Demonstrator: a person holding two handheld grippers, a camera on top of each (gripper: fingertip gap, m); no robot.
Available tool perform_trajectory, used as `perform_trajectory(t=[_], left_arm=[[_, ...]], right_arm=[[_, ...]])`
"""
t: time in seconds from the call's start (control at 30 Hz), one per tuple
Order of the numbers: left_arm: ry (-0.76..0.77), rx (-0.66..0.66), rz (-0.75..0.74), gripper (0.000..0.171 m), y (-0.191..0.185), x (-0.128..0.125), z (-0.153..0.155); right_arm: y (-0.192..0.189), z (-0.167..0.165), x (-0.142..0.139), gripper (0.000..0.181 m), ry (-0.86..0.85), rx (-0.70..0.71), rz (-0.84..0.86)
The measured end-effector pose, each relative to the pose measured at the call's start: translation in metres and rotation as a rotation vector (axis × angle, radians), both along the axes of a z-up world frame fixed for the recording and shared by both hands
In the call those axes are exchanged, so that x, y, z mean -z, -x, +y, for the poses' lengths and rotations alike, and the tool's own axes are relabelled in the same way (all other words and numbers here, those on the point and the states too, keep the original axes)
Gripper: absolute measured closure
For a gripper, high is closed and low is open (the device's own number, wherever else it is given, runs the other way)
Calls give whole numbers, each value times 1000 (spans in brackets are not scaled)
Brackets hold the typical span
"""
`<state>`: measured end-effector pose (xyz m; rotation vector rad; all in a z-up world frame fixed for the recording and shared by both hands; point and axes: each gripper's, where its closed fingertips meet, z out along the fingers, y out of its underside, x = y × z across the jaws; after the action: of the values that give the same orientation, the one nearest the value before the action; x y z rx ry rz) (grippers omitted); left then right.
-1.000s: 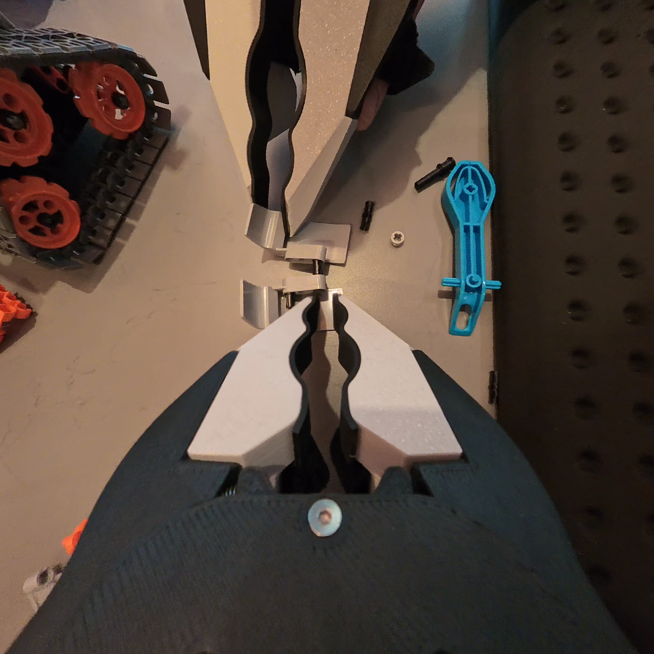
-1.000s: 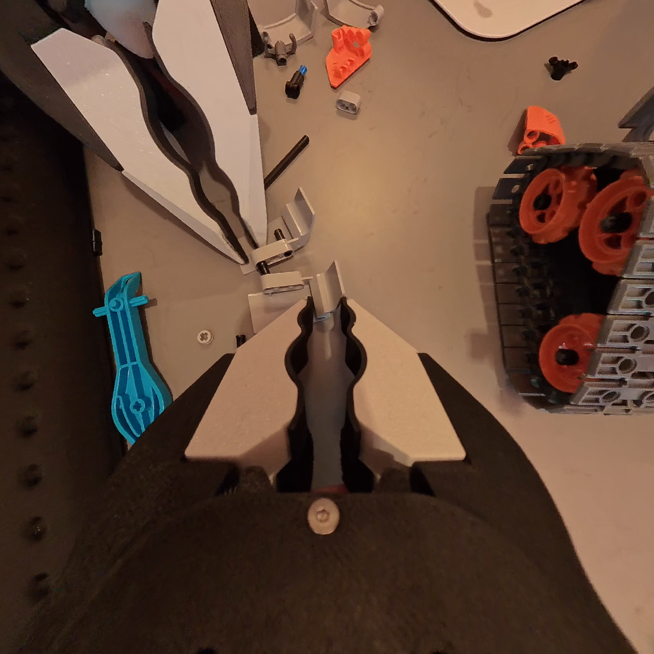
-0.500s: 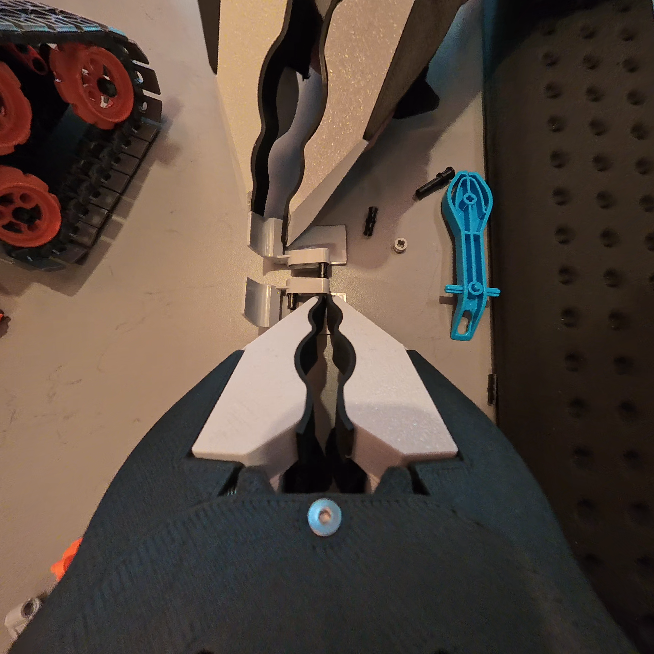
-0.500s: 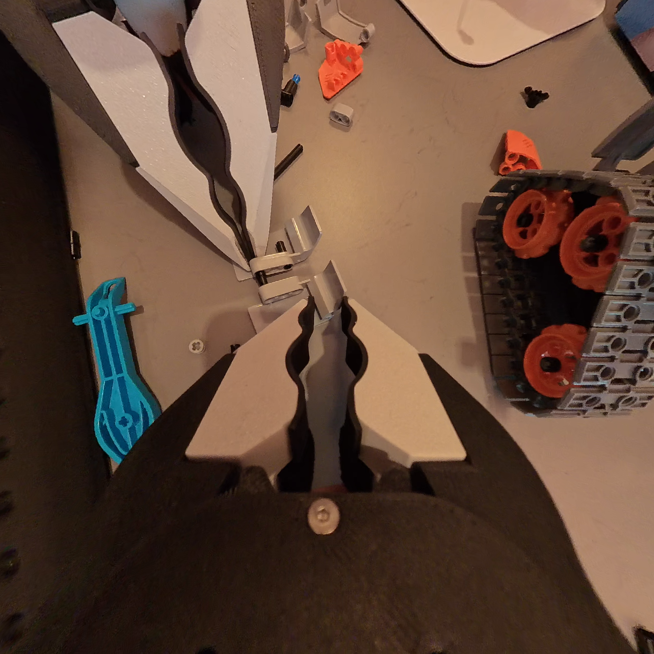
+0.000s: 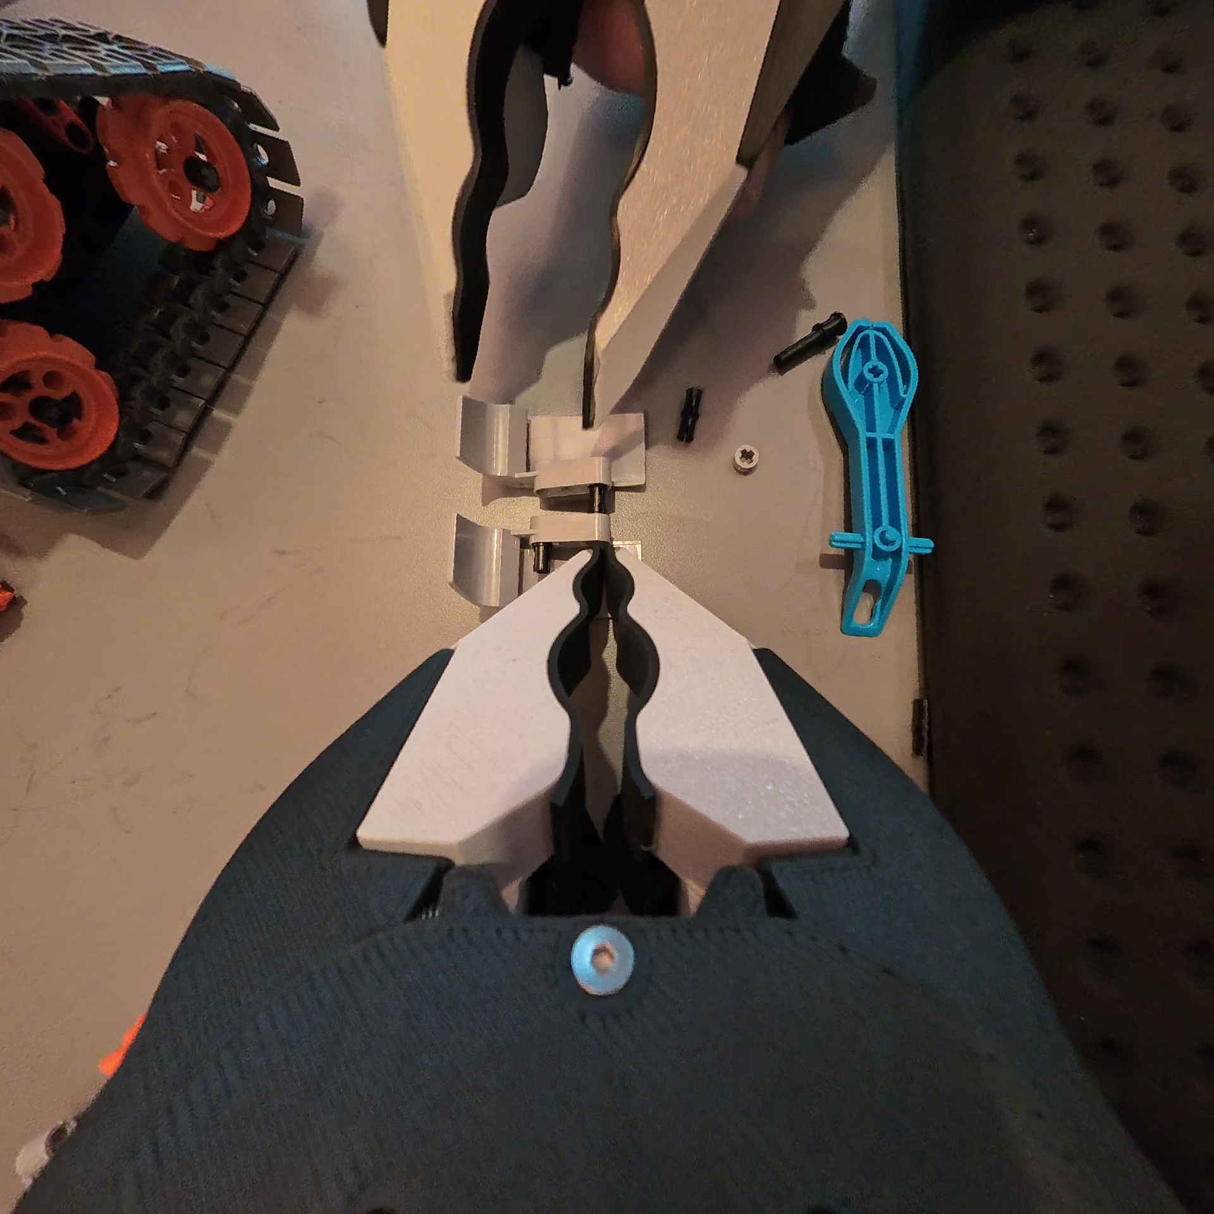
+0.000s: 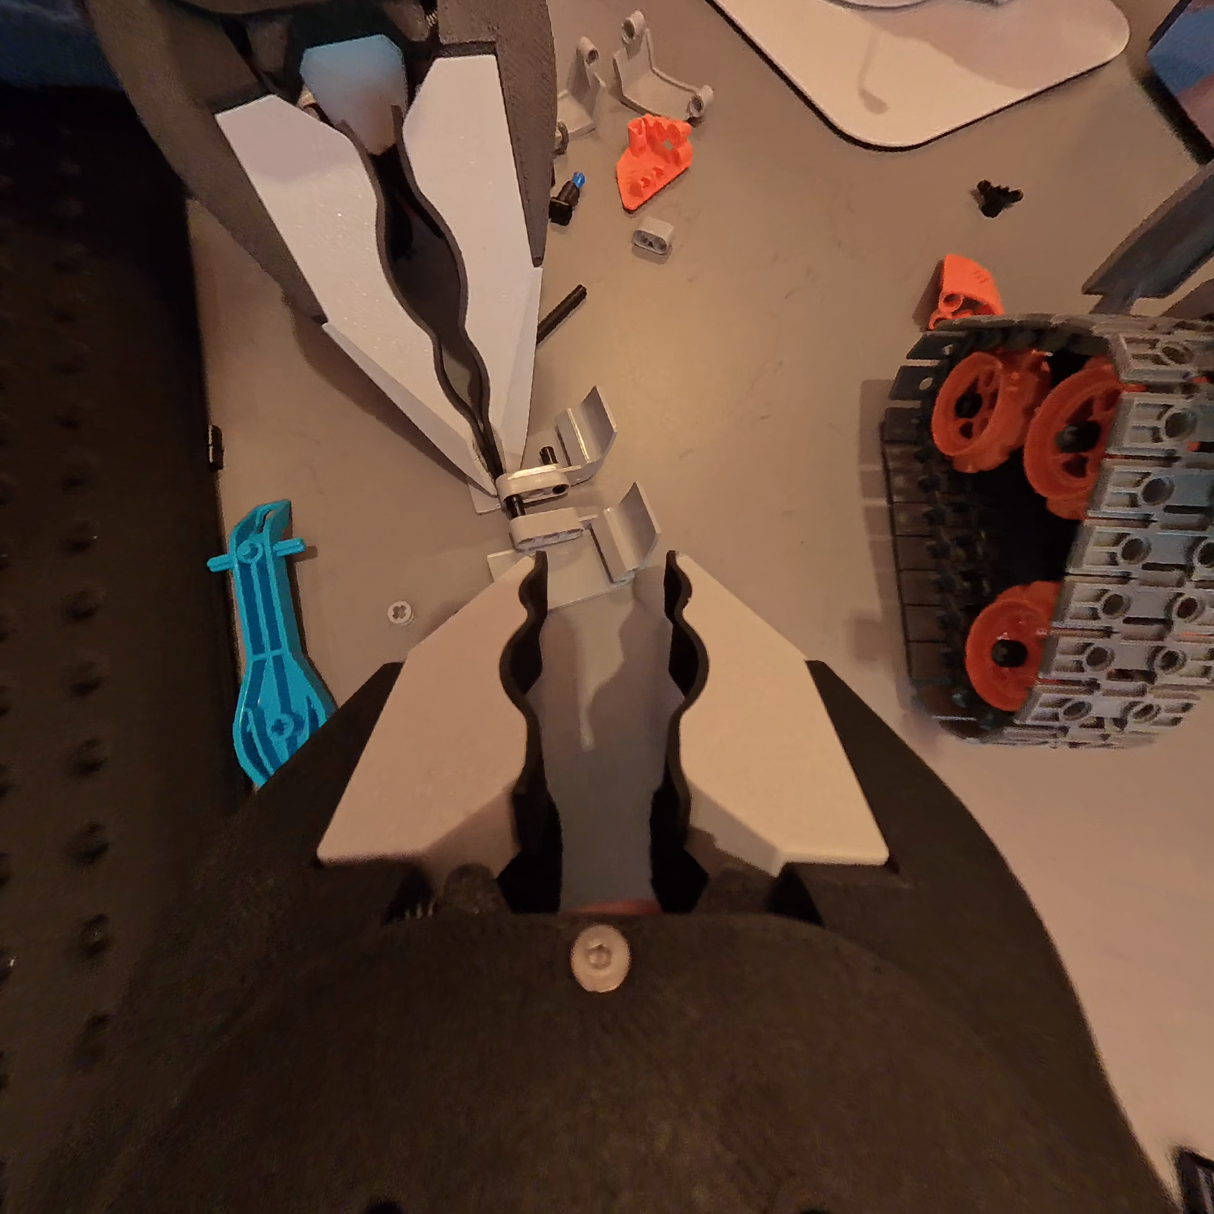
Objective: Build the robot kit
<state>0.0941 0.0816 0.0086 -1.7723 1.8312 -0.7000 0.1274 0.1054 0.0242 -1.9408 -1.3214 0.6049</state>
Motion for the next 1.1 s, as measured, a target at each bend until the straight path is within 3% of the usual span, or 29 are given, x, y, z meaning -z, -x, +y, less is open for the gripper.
perform_trajectory(t=[0.2, 0.5, 0.93, 1.1], left_arm=[[6, 6, 2, 171, -1, 0, 0], [32, 3, 9, 171, -3, 0, -1], [42, -114, -5, 171, -5, 0, -1], [26, -132, -20, 171, -6, 0, -2]], right_arm=[[7, -16, 5, 181, 22, -108, -6], [12, -19, 13, 181, 13, -119, -38], [10, -18, 13, 181, 15, 118, -42], [9, -22, 13, 181, 36, 100, -21]])
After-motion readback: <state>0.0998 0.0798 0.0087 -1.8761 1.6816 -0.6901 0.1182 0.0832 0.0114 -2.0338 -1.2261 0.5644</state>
